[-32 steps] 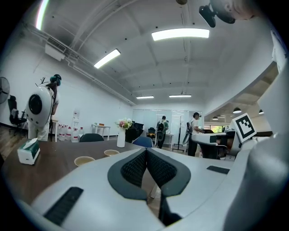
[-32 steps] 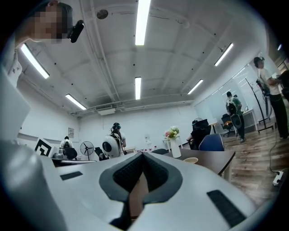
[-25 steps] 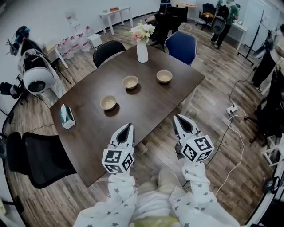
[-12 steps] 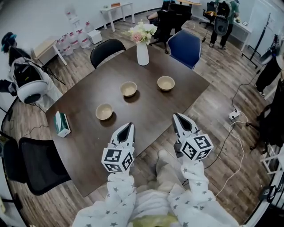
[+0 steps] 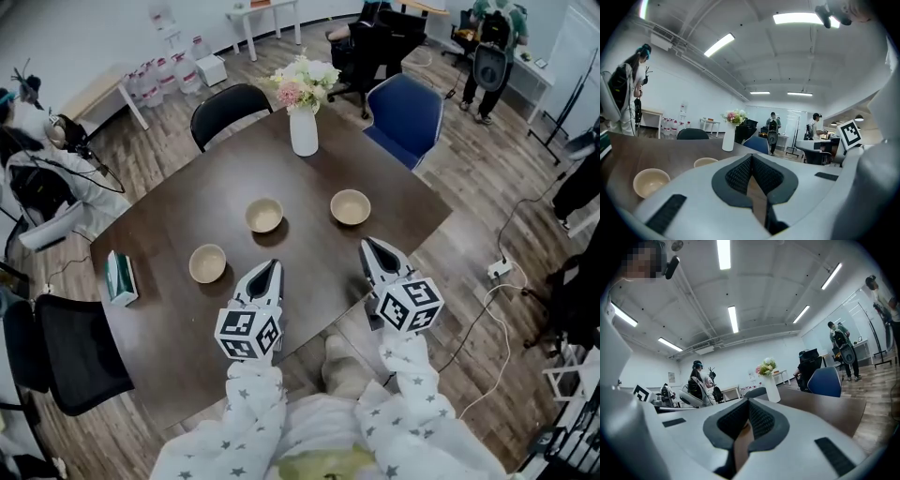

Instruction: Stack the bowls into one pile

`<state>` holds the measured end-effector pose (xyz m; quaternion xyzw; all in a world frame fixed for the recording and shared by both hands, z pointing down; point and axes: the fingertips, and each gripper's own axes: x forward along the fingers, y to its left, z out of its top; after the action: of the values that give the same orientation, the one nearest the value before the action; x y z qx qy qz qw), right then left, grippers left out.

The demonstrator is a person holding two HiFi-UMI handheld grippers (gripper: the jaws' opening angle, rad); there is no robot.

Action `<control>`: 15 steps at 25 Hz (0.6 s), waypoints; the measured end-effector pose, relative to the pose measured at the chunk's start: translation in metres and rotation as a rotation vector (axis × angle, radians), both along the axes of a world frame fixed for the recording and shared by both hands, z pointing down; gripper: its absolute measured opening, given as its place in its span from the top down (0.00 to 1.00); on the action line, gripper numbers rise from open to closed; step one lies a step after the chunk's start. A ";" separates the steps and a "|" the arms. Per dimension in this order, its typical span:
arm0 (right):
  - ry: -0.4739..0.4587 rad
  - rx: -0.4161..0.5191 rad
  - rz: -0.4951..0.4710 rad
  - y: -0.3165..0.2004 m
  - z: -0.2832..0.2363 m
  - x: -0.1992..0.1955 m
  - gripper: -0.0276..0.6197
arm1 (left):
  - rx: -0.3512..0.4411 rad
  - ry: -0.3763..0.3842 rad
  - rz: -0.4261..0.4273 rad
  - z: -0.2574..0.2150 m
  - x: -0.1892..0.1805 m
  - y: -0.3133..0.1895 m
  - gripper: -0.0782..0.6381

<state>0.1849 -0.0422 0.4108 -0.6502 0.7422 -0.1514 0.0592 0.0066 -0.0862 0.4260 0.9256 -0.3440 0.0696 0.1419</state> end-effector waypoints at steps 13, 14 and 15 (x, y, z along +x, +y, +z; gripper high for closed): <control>-0.041 -0.139 -0.030 -0.059 0.058 0.046 0.92 | -0.120 -0.045 0.010 0.046 0.060 -0.029 0.85; -0.040 -0.146 -0.030 -0.062 0.060 0.048 0.92 | -0.127 -0.050 0.019 0.048 0.064 -0.031 0.85; -0.041 -0.151 -0.031 -0.064 0.063 0.049 0.92 | -0.133 -0.054 0.028 0.050 0.067 -0.033 0.85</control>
<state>0.2340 -0.1063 0.4737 -0.6382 0.7371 -0.2211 0.0226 0.0738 -0.1192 0.4765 0.9166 -0.3293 0.1192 0.1926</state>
